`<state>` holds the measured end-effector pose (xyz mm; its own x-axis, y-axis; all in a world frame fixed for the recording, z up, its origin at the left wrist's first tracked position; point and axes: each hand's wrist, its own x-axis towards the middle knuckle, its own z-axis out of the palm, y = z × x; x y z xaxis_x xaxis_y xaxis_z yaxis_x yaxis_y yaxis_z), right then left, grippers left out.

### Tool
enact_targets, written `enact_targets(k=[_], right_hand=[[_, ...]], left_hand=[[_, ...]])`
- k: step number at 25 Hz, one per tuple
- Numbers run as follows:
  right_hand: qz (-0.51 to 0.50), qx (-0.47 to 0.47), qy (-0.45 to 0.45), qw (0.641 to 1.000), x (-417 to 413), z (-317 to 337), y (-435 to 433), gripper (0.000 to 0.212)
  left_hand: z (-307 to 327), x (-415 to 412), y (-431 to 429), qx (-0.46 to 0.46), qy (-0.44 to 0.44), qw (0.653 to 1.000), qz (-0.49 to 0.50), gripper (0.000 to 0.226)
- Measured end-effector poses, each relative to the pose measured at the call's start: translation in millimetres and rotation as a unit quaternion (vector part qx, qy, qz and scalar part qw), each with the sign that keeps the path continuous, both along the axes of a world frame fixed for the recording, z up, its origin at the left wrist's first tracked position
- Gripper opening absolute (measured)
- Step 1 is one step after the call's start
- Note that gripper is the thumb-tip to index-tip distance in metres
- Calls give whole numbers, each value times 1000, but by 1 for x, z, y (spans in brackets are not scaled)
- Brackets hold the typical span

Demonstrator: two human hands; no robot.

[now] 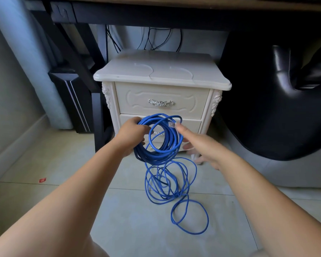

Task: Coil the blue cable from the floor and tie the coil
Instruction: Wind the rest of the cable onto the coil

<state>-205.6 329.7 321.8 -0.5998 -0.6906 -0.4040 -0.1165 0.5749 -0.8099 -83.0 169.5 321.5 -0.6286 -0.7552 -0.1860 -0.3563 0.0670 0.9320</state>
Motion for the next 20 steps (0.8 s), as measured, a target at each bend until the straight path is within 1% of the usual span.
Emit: enact_targets(k=[1, 2, 3, 4, 5, 7, 9, 11, 12, 13, 14, 15, 16, 17, 18, 19, 20], right_hand=[[30, 7, -88, 996, 2, -1, 1, 86], [43, -15, -144, 988, 4, -4, 1, 76], [41, -55, -173, 982, 6, -8, 0, 59], [21, -96, -184, 978, 7, -13, -3, 44], [-8, -127, -182, 975, 10, -16, -6, 33], [-81, -170, -186, 964, 13, -19, -11, 20], [-155, -209, -184, 948, 15, -15, -12, 15], [-198, -221, -147, 944, 13, -12, -13, 17], [-206, -212, -113, 949, 9, -15, -13, 18], [-206, -197, -72, 956, 7, -17, -12, 17], [-204, -177, -32, 962, 5, -18, -11, 15], [-197, -157, 2, 968, 5, -18, -10, 13], [-188, -140, 29, 972, 6, -18, -10, 13], [-179, -129, 52, 974, 7, -16, -9, 12], [-175, -121, 72, 974, 8, -14, -10, 12], [-178, -112, 90, 973, 8, -12, -10, 12], [-186, -105, 106, 971, 5, -11, -9, 12]], left_hand=[[0, 0, 1, 13, 2, 1000, -7, 22], [1, -1, 4, 21, 3, 1000, -20, 21], [0, -3, 6, 28, 3, 999, -35, 21], [-1, -3, 9, 39, 7, 998, -49, 21], [-3, -3, 10, 55, 17, 996, -63, 24], [-6, -3, 13, 100, 44, 989, -99, 31], [-5, -4, 18, 151, 87, 977, -126, 36], [-3, -5, 22, 176, 131, 969, -118, 42], [-1, -6, 25, 152, 141, 971, -117, 43], [-1, -8, 28, 81, 133, 980, -121, 44], [-3, -8, 32, -32, 107, 986, -124, 45], [-7, -10, 34, -165, 62, 978, -114, 45], [-10, -11, 38, -286, 22, 954, -86, 41], [-10, -11, 39, -360, 0, 931, -60, 35], [-9, -11, 42, -389, -6, 920, -54, 31], [-8, -11, 42, -386, -6, 920, -68, 30], [-7, -12, 41, -348, 1, 933, -89, 33]])
